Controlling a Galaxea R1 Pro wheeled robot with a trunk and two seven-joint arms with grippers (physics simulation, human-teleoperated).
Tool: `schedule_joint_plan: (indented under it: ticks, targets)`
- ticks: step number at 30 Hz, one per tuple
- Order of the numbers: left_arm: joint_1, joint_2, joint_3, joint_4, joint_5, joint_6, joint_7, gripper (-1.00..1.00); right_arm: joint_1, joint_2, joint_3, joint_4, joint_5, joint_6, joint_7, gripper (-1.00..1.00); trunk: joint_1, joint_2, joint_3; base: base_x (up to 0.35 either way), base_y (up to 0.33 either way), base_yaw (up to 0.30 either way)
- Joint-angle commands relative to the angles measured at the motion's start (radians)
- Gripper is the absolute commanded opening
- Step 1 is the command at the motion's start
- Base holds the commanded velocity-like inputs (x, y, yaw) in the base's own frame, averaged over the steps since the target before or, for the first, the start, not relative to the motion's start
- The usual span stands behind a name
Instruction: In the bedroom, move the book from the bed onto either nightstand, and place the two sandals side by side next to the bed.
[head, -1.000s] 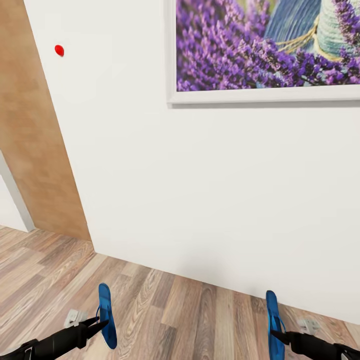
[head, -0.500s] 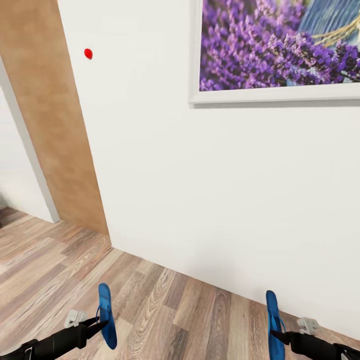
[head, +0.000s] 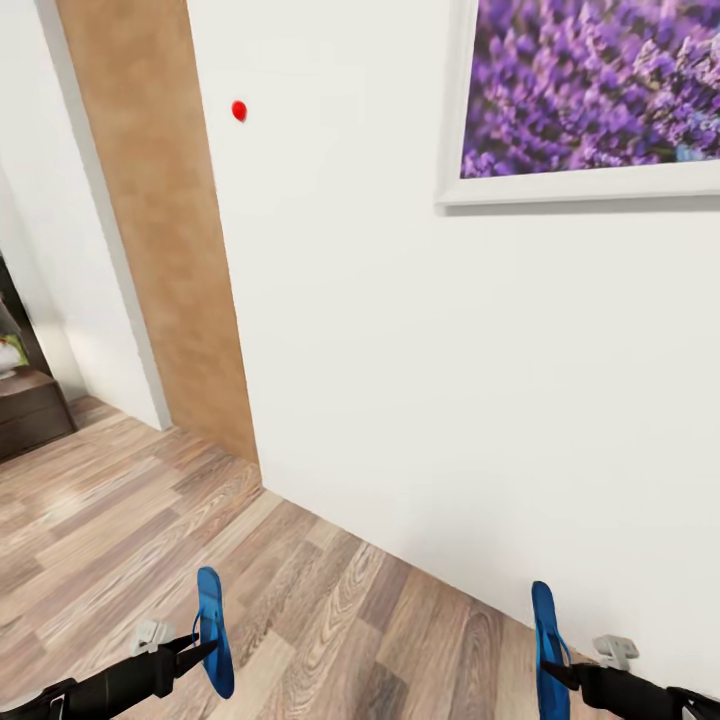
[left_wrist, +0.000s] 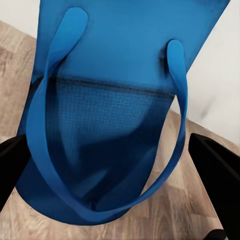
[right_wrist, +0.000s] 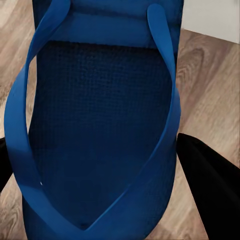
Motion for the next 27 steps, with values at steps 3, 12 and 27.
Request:
schedule_joint_plan:
  ticks: [3,12,27]
  targets:
    - [-0.002,-0.001,0.005,-0.001,-0.007,0.01,-0.007,-1.0,0.0,0.0,-0.004,-0.001,-0.005,0.008,0.004,-1.0,0.0,0.0,-0.001,0.08,-0.035,0.289]
    - [-0.002,-0.001,0.005,-0.001,-0.007,0.01,-0.007,-1.0,0.0,0.0,-0.004,-0.001,-0.005,0.008,0.004,-1.0,0.0,0.0,-0.001,0.009,-0.004,0.289]
    - [-0.002,-0.022,0.002,0.095,-0.009,-0.015,0.175,-1.0,0.0,0.153,0.004,0.071,0.046,0.009,-0.001,-1.0,0.0,0.0,-0.001,0.0,0.0,0.29]
